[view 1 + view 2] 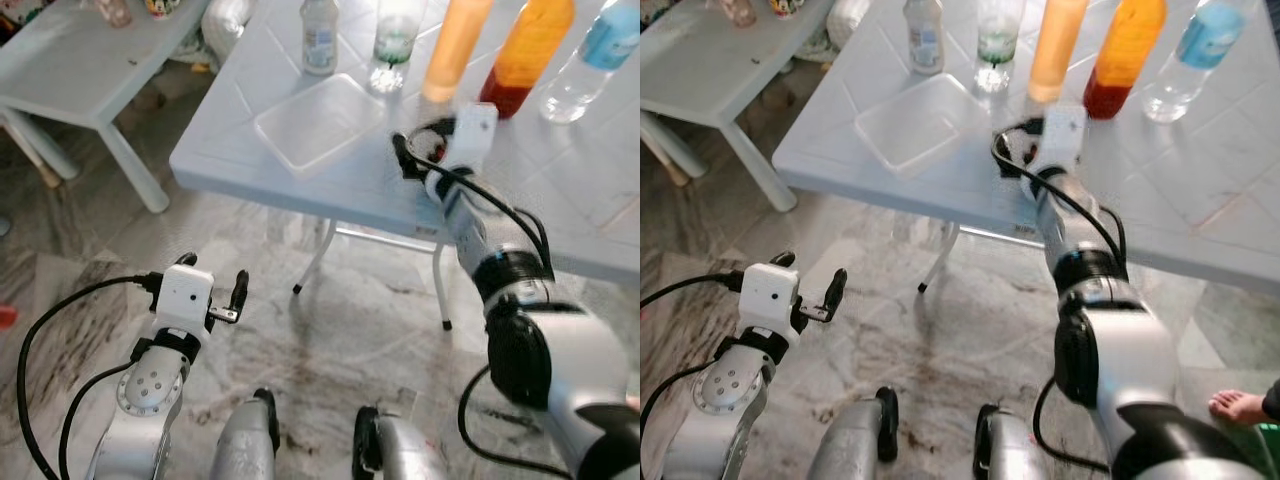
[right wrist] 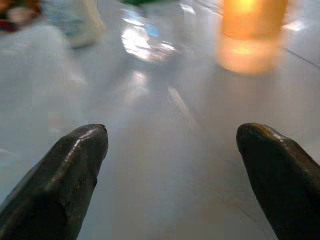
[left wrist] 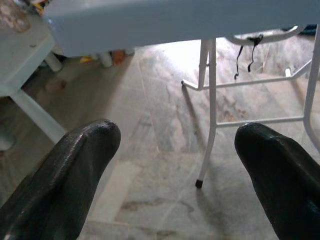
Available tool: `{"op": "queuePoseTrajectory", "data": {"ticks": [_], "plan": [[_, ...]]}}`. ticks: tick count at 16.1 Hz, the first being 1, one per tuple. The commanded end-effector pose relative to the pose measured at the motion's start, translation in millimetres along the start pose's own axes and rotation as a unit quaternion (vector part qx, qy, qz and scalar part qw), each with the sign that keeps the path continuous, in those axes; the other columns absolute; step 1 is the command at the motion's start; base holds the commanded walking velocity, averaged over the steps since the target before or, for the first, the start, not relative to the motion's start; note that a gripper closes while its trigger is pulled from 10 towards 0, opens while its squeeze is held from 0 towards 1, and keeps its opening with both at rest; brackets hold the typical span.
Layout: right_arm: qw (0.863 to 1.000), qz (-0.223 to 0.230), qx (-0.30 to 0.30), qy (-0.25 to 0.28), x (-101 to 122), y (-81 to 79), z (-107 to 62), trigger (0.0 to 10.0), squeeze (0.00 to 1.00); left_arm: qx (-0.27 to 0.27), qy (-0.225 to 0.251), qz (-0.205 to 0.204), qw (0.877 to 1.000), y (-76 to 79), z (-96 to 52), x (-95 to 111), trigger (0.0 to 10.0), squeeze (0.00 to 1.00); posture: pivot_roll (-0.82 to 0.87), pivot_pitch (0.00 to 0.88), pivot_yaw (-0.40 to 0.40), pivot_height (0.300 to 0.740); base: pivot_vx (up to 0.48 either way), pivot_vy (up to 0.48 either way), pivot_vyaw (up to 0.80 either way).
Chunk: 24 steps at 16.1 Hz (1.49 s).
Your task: Restocking fridge
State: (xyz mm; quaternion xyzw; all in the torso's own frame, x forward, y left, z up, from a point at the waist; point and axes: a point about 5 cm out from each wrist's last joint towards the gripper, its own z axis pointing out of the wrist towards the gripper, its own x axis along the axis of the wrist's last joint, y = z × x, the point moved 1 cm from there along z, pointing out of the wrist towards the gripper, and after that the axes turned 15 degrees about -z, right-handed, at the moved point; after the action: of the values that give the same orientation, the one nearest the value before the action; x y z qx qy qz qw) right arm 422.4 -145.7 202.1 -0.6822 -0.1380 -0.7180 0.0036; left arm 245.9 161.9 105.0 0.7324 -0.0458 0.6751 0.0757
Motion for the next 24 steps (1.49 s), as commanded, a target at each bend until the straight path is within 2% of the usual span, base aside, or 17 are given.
{"op": "queuePoseTrajectory", "data": {"ticks": [1, 7, 13, 14, 16, 17, 18, 20, 21, 23, 24], "plan": [[1.000, -0.008, 0.013, 0.011, 5.7, -3.0, 2.0, 10.0, 0.00, 0.001, -0.010, 0.007, 1.000, -0.6, -3.4, -2.2, 10.0, 0.00, 0.30, 0.308, 0.042, 0.740, 0.000, 0.000, 0.00], [0.995, -0.071, 0.049, 0.058, 28.7, -14.1, 8.0, 10.0, 0.00, 0.000, -0.015, 0.007, 1.000, 2.7, -3.0, -2.6, 10.0, 0.00, 0.30, 0.311, 0.033, 0.740, 0.000, 0.000, 0.00], [0.990, -0.084, -0.065, 0.092, 33.1, 9.6, 1.5, 10.0, 0.00, 0.006, -0.013, 0.002, 1.000, 4.6, -0.7, -4.3, 10.0, 0.00, 0.29, 0.299, 0.011, 0.740, 0.000, 0.000, 0.00], [0.989, -0.073, -0.072, 0.109, 34.6, 8.3, -0.5, 10.0, 0.00, 0.006, -0.013, 0.001, 1.000, 4.9, -0.4, -4.7, 10.0, 0.00, 0.28, 0.298, 0.010, 0.740, 0.000, 0.000, 0.00], [0.987, -0.017, -0.057, 0.151, 36.9, -5.7, -3.8, 10.0, 0.00, 0.007, -0.010, -0.001, 1.000, 6.4, 2.2, -5.8, 10.0, 0.00, 0.27, 0.281, -0.001, 0.740, 0.000, 0.000, 0.00], [0.987, -0.002, -0.031, 0.156, 35.5, -20.7, -3.7, 10.0, 0.00, 0.007, -0.007, -0.004, 1.000, 7.9, 4.3, -5.5, 10.0, 0.00, 0.27, 0.271, -0.007, 0.740, 0.000, 0.000, 0.00], [0.987, 0.019, 0.011, 0.161, 30.4, -43.2, -5.4, 10.0, 0.00, 0.008, -0.002, -0.008, 1.000, 10.1, 6.9, -5.2, 10.0, 0.00, 0.26, 0.263, -0.012, 0.740, 0.000, 0.000, 0.00], [0.985, 0.030, 0.033, 0.168, 20.9, -59.2, -14.0, 10.0, 0.00, 0.009, 0.008, -0.017, 1.000, 12.9, 9.0, -3.3, 10.0, 0.00, 0.26, 0.250, -0.019, 0.740, 0.000, 0.000, 0.00], [0.985, 0.029, 0.031, 0.169, 17.9, -60.7, -16.9, 10.0, 0.00, 0.009, 0.012, -0.021, 1.000, 13.2, 9.3, -2.3, 10.0, 0.00, 0.26, 0.250, -0.019, 0.740, 0.000, 0.000, 0.00], [0.978, -0.029, 0.026, 0.203, 4.2, -62.3, -54.5, 10.0, 0.00, 0.009, 0.018, -0.031, 0.999, 10.5, 10.4, -1.4, 10.0, 0.00, 0.23, 0.229, -0.021, 0.740, 0.000, 0.000, 0.00], [0.979, -0.037, 0.027, 0.200, -2.0, -62.1, -68.9, 10.0, 0.00, 0.009, 0.016, -0.030, 0.999, 7.5, 11.7, -2.7, 10.0, 0.00, 0.21, 0.218, -0.018, 0.740, 0.000, 0.000, 0.00]]}}
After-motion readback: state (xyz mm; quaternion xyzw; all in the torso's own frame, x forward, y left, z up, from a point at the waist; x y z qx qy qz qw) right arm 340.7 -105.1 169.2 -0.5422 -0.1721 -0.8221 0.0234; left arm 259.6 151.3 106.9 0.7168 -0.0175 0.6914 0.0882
